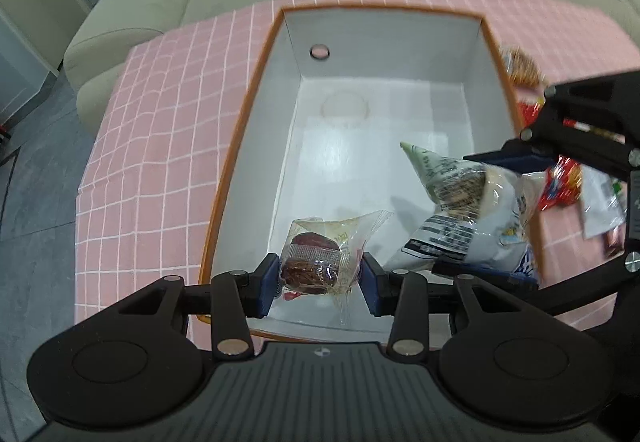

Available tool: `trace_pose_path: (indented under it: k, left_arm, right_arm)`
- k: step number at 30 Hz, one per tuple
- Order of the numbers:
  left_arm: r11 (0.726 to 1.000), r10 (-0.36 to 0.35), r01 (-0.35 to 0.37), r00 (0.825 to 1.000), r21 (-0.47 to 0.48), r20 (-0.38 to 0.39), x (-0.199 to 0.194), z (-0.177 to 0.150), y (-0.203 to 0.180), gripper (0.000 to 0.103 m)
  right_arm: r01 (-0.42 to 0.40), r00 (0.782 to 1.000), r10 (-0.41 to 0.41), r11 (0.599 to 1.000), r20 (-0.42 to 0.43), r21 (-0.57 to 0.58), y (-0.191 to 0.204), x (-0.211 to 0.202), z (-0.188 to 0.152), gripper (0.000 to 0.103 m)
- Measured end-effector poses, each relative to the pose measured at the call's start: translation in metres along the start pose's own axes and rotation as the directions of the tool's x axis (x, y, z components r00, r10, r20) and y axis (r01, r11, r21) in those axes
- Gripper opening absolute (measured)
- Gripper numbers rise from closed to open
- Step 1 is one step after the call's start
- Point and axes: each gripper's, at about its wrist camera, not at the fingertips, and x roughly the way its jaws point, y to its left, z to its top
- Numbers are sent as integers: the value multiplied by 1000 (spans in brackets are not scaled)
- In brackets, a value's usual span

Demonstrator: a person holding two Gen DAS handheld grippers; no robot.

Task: Organize snacks
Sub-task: 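Carry the brown cake with left tool into the box while right tool carries the white-blue bag, then open both tools to drop the cake and bag into the box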

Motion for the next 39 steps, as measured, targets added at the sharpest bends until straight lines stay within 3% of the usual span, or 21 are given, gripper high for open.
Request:
trace_pose_path:
  k: [12, 18, 27, 31, 39]
  left_arm:
    - [999, 0, 4, 992, 39, -126, 42, 4, 1, 48]
    - [999, -9, 15, 987, 36, -162, 48, 4, 2, 48]
    - [999, -15, 20, 985, 28, -170, 51, 4, 3, 53]
    - [999, -12, 17, 988, 32, -155, 44, 0, 1, 54]
    - [1000, -5, 5, 996, 5, -88, 18, 0, 2, 55]
  right_arm:
    - [-77, 983, 75, 997, -165, -4, -8, 52, 2, 54]
    - [-89, 975, 91, 996, -204, 23, -16, 67, 4, 55]
    - [-77, 975, 85, 996, -204, 49, -16, 64, 7, 60]
    - [-62, 979, 72, 996, -192, 58, -17, 58, 7, 70]
    - [-21, 991, 31, 997, -132, 72, -17, 33, 9, 82]
